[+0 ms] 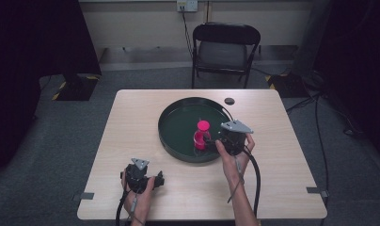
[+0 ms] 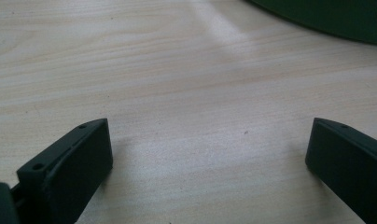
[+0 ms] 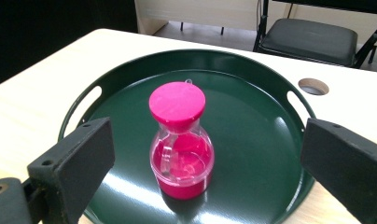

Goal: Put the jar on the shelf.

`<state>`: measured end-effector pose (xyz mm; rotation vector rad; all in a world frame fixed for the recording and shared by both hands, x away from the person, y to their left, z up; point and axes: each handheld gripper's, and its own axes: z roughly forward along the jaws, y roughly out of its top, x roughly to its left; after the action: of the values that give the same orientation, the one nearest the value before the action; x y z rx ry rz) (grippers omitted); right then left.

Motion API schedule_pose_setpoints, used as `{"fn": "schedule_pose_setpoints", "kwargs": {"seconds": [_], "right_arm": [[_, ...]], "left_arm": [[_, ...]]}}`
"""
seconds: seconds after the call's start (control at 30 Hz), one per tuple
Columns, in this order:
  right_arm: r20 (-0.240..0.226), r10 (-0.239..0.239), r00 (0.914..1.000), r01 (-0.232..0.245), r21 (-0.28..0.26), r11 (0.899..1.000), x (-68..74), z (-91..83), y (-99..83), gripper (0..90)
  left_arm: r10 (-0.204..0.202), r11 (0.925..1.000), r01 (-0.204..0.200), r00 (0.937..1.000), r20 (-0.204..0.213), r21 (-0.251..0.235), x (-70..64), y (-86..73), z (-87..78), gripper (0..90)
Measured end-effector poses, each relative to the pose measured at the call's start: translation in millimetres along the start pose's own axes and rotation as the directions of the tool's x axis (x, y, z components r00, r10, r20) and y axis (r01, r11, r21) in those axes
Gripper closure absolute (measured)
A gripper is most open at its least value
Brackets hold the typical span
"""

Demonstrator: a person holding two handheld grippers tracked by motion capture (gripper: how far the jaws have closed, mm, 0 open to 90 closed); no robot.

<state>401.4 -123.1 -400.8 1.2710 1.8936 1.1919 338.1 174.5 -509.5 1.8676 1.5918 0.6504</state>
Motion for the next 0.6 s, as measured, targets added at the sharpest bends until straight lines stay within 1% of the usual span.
{"fn": "schedule_pose_setpoints", "kwargs": {"seconds": [0.17,0.37,0.53,0.6], "right_arm": [[0.015,0.001,0.9999,0.0,-0.012,1.0,-2.0,-8.0,-4.1,1.9],[0.013,0.005,0.9999,-0.004,-0.025,1.0,-2.8,-18.8,-9.2,1.9],[0.027,0.0,0.9996,0.001,-0.026,1.0,-1.9,-26.1,-15.2,1.7],[0.021,0.008,0.9997,-0.008,-0.027,1.0,-1.1,-27.7,-18.5,1.7]], "left_arm": [[0.0,1.0,0.0,1.0,0.0,0.0,0.0,0.0,0.0,0.0],[0.0,1.0,0.0,1.0,0.0,0.0,0.0,0.0,0.0,0.0],[0.0,1.0,0.0,1.0,0.0,0.0,0.0,0.0,0.0,0.0],[-0.001,1.0,0.001,1.0,0.0,0.0,-0.1,0.0,0.0,0.0]]}}
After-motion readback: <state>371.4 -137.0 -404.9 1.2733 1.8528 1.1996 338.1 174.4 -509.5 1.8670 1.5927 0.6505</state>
